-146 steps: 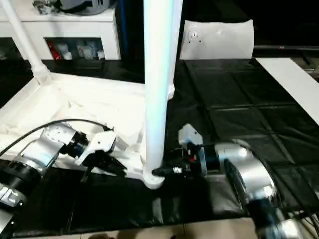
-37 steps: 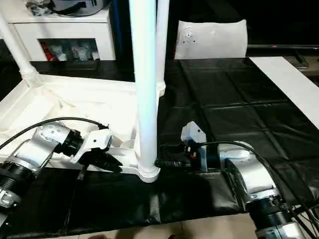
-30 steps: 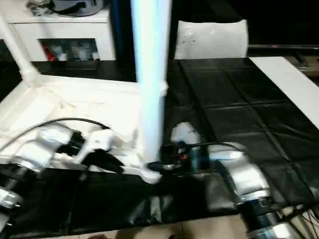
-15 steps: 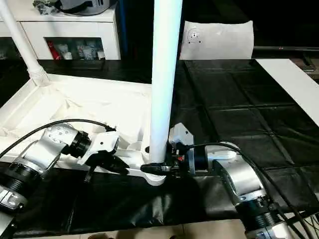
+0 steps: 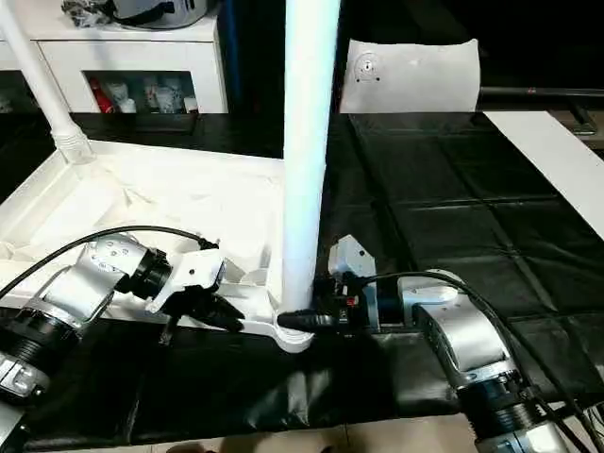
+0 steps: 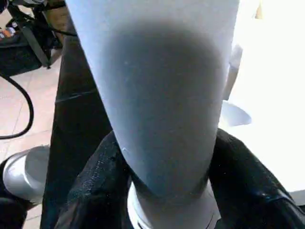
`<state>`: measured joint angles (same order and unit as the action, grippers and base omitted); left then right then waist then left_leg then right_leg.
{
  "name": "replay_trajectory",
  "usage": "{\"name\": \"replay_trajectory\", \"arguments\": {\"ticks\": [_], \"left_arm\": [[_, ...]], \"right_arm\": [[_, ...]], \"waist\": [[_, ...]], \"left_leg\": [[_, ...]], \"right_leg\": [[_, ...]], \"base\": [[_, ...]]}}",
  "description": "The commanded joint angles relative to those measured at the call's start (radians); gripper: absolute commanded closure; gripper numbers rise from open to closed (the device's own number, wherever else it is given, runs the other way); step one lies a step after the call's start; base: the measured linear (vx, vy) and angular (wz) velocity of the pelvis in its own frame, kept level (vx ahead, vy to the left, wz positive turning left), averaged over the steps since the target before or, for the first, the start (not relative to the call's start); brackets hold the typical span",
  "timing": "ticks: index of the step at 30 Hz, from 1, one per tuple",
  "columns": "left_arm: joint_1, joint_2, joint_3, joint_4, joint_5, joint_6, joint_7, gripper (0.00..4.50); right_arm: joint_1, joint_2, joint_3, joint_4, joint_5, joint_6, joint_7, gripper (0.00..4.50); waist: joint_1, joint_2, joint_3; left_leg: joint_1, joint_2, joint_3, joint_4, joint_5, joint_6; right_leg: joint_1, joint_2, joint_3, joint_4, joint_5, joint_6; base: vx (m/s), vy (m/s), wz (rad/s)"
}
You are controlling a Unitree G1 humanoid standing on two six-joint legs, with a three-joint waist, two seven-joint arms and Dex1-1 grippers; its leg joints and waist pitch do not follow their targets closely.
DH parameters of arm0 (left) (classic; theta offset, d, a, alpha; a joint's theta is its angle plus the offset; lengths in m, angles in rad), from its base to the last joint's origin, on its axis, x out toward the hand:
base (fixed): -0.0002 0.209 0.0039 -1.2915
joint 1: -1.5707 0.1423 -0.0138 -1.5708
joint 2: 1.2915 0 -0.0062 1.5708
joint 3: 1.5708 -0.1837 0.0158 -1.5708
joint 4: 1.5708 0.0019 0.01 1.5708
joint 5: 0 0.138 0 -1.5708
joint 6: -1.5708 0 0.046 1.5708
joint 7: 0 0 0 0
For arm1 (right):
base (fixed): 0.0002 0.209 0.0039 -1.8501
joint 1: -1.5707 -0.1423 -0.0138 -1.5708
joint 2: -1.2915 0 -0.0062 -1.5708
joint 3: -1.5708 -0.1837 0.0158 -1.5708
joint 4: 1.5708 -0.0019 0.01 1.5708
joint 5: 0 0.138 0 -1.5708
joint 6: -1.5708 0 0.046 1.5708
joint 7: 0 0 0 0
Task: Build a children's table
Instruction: Rotate leg to tighten
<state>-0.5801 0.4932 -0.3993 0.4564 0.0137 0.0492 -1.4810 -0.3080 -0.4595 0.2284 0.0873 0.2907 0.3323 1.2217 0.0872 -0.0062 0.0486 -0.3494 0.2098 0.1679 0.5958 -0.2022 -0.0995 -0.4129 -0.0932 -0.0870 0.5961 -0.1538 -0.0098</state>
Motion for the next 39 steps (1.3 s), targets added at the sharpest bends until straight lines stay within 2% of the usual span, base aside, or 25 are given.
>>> {"name": "replay_trajectory", "arguments": {"ticks": [1,6,10,12,14,15,16,17,18,19,20,21,22,23,24,25,27,30,32,33,34,36,37,38,39], "left_arm": [[0.009,0.008,-0.021,-0.010,0.007,-0.005,-0.018,4.50],[0.009,0.011,-0.022,-0.010,0.009,0.009,-0.012,4.50],[0.009,-0.009,-0.008,-0.012,0.020,0.091,0.057,4.50],[0.013,-0.030,0.009,-0.021,0.013,0.136,0.100,4.50],[0.016,-0.051,0.023,-0.031,0.011,0.173,0.145,4.50],[0.016,-0.061,0.029,-0.034,0.011,0.189,0.167,4.50],[0.007,-0.109,0.054,-0.035,0.016,0.244,0.262,4.50],[0.007,-0.109,0.054,-0.035,0.016,0.244,0.262,4.50],[0.001,-0.133,0.066,-0.032,0.021,0.268,0.312,4.50],[-0.014,-0.192,0.092,-0.022,0.025,0.314,0.414,4.50],[-0.017,-0.207,0.099,-0.020,0.024,0.328,0.439,4.50],[-0.027,-0.240,0.114,-0.014,0.025,0.358,0.492,4.50],[-0.028,-0.243,0.115,-0.014,0.025,0.361,0.498,4.50],[-0.039,-0.283,0.136,-0.009,0.025,0.394,0.562,4.50],[-0.039,-0.283,0.136,-0.009,0.025,0.394,0.563,4.50],[-0.053,-0.320,0.158,0.002,0.024,0.414,0.628,4.50],[-0.069,-0.354,0.178,0.015,0.030,0.420,0.699,4.50],[-0.082,-0.386,0.195,0.009,0.038,0.436,0.752,4.50],[-0.083,-0.384,0.189,-0.005,0.046,0.433,0.745,4.50],[-0.081,-0.378,0.184,-0.011,0.049,0.428,0.735,4.50],[-0.079,-0.368,0.176,-0.019,0.052,0.422,0.722,4.50],[-0.067,-0.336,0.157,-0.037,0.053,0.405,0.678,4.50],[-0.067,-0.336,0.157,-0.037,0.053,0.405,0.678,4.50],[-0.062,-0.327,0.153,-0.041,0.051,0.398,0.664,4.50],[-0.047,-0.288,0.137,-0.045,0.045,0.356,0.607,4.50]], "right_arm": [[0.003,0.000,0.000,-0.012,0.024,0.017,0.011,2.51],[0.013,-0.003,0.005,-0.024,0.031,0.024,0.014,2.52],[0.028,0.020,-0.005,-0.043,0.047,0.040,-0.015,2.52],[0.037,0.047,-0.014,-0.053,0.039,0.048,-0.072,2.52],[0.041,0.078,-0.024,-0.050,0.017,0.044,-0.144,2.52],[0.043,0.093,-0.028,-0.046,0.003,0.037,-0.179,2.52],[0.034,0.161,-0.046,-0.011,-0.050,0.036,-0.333,2.52],[0.034,0.161,-0.046,-0.011,-0.050,0.036,-0.333,2.53],[0.028,0.194,-0.056,0.007,-0.072,0.041,-0.408,2.54],[0.011,0.257,-0.072,0.041,-0.106,0.054,-0.536,2.54],[0.007,0.270,-0.073,0.046,-0.112,0.057,-0.559,2.54],[-0.008,0.305,-0.080,0.067,-0.128,0.064,-0.623,2.55],[-0.010,0.309,-0.081,0.068,-0.130,0.065,-0.629,2.56],[-0.036,0.359,-0.099,0.099,-0.144,0.081,-0.723,2.56],[-0.037,0.359,-0.099,0.099,-0.145,0.081,-0.725,2.56],[-0.069,0.410,-0.123,0.137,-0.153,0.099,-0.820,2.56],[-0.110,0.461,-0.145,0.182,-0.161,0.113,-0.913,2.56],[-0.134,0.514,-0.159,0.209,-0.172,0.096,-0.963,2.56],[-0.123,0.527,-0.156,0.195,-0.172,0.083,-0.957,2.00],[-0.114,0.528,-0.155,0.185,-0.169,0.077,-0.949,2.00],[-0.103,0.523,-0.151,0.174,-0.167,0.070,-0.939,1.76],[-0.074,0.500,-0.143,0.141,-0.169,0.045,-0.907,1.67],[-0.074,0.500,-0.143,0.141,-0.169,0.045,-0.907,1.49],[-0.066,0.493,-0.143,0.132,-0.171,0.037,-0.900,1.49],[-0.043,0.444,-0.149,0.096,-0.155,0.008,-0.839,1.39]], "waist": [[-0.005,-0.004,-0.065],[-0.005,-0.003,-0.065],[-0.005,-0.001,-0.064],[-0.005,0.000,-0.061],[-0.008,0.001,-0.057],[-0.012,-0.002,-0.055],[-0.012,0.001,-0.055],[-0.018,0.004,-0.050],[-0.025,-0.001,-0.051],[-0.036,0.005,-0.049],[-0.042,0.005,-0.048],[-0.051,0.003,-0.051],[-0.056,0.008,-0.053],[-0.067,0.006,-0.056],[-0.070,0.012,-0.055],[-0.082,0.010,-0.057],[-0.091,0.013,-0.058],[-0.090,0.012,-0.061],[-0.084,0.013,-0.066],[-0.082,0.013,-0.067],[-0.080,0.016,-0.070],[-0.077,0.015,-0.072],[-0.073,0.019,-0.076],[-0.073,0.018,-0.075],[-0.070,0.028,-0.075]], "left_leg": [[-0.002,0.016,0.006,-0.074,-0.182,0.038],[-0.001,0.017,0.006,-0.074,-0.186,0.036],[0.000,0.018,0.006,-0.075,-0.185,0.032],[0.002,0.017,0.006,-0.076,-0.204,0.028],[0.002,0.015,0.004,-0.078,-0.228,0.018],[0.005,0.011,0.004,-0.078,-0.254,0.012],[0.008,0.009,0.003,-0.077,-0.264,0.010],[0.010,0.007,0.003,-0.076,-0.284,-0.001],[0.009,0.002,-0.003,-0.075,-0.303,-0.006],[0.010,0.002,-0.004,-0.075,-0.314,-0.012],[0.013,0.000,-0.005,-0.074,-0.328,-0.013],[0.012,-0.002,-0.010,-0.074,-0.342,-0.009],[0.011,0.000,-0.012,-0.076,-0.341,-0.006],[-0.002,0.002,-0.016,-0.080,-0.328,0.004],[-0.007,0.003,-0.018,-0.083,-0.322,0.003],[0.000,-0.003,-0.016,-0.076,-0.333,0.007],[-0.004,-0.003,-0.017,-0.076,-0.320,0.010],[-0.004,-0.002,-0.012,-0.075,-0.296,0.023],[-0.008,0.001,-0.010,-0.076,-0.238,0.033],[-0.009,0.003,-0.008,-0.076,-0.208,0.039],[-0.008,0.003,-0.006,-0.074,-0.175,0.045],[-0.012,0.003,-0.005,-0.073,-0.139,0.055],[-0.014,0.004,-0.005,-0.070,-0.081,0.071],[-0.015,0.003,-0.005,-0.071,-0.072,0.074],[-0.013,0.004,-0.007,-0.071,-0.072,0.078]], "right_leg": [[0.059,-0.045,0.045,-0.068,-0.320,-0.179],[0.059,-0.045,0.045,-0.068,-0.318,-0.179],[0.059,-0.044,0.046,-0.067,-0.308,-0.184],[0.056,-0.045,0.045,-0.073,-0.347,-0.175],[0.055,-0.045,0.043,-0.078,-0.400,-0.160],[0.053,-0.044,0.039,-0.088,-0.471,-0.134],[0.051,-0.045,0.037,-0.092,-0.503,-0.121],[0.043,-0.044,0.034,-0.102,-0.557,-0.102],[0.048,-0.046,0.025,-0.109,-0.613,-0.072],[0.042,-0.043,0.023,-0.115,-0.633,-0.057],[0.039,-0.042,0.017,-0.120,-0.645,-0.053],[0.048,-0.043,0.010,-0.124,-0.648,-0.042],[0.051,-0.045,0.011,-0.121,-0.627,-0.047],[0.062,-0.043,0.009,-0.116,-0.574,-0.057],[0.063,-0.042,0.009,-0.112,-0.559,-0.063],[0.050,-0.041,0.011,-0.119,-0.554,-0.078],[0.051,-0.040,0.014,-0.113,-0.521,-0.098],[0.053,-0.040,0.020,-0.109,-0.462,-0.117],[0.059,-0.040,0.027,-0.097,-0.369,-0.144],[0.062,-0.040,0.030,-0.089,-0.311,-0.163],[0.064,-0.039,0.032,-0.081,-0.250,-0.185],[0.071,-0.040,0.033,-0.076,-0.199,-0.198],[0.075,-0.039,0.035,-0.063,-0.109,-0.220],[0.076,-0.039,0.034,-0.062,-0.093,-0.227],[0.077,-0.039,0.033,-0.060,-0.082,-0.238]], "base": [[0.000,0.000,0.00],[0.000,0.000,0.00],[0.000,0.000,0.00],[0.000,0.000,0.00],[0.000,0.000,0.00],[0.000,0.000,0.00],[0.000,0.000,0.00],[0.000,0.000,0.00],[0.000,0.000,0.00],[0.000,0.000,0.00],[0.000,0.000,0.00],[0.000,0.000,0.00],[0.000,0.000,0.00],[0.000,0.000,0.00],[0.000,0.000,0.00],[0.000,0.000,0.00],[0.000,0.000,0.00],[0.000,0.000,0.00],[0.026,-0.008,0.02],[0.052,-0.016,0.04],[0.054,-0.019,0.05],[0.051,-0.021,0.03],[0.000,0.000,0.00],[0.000,0.000,0.00],[0.000,0.000,0.00]]}}
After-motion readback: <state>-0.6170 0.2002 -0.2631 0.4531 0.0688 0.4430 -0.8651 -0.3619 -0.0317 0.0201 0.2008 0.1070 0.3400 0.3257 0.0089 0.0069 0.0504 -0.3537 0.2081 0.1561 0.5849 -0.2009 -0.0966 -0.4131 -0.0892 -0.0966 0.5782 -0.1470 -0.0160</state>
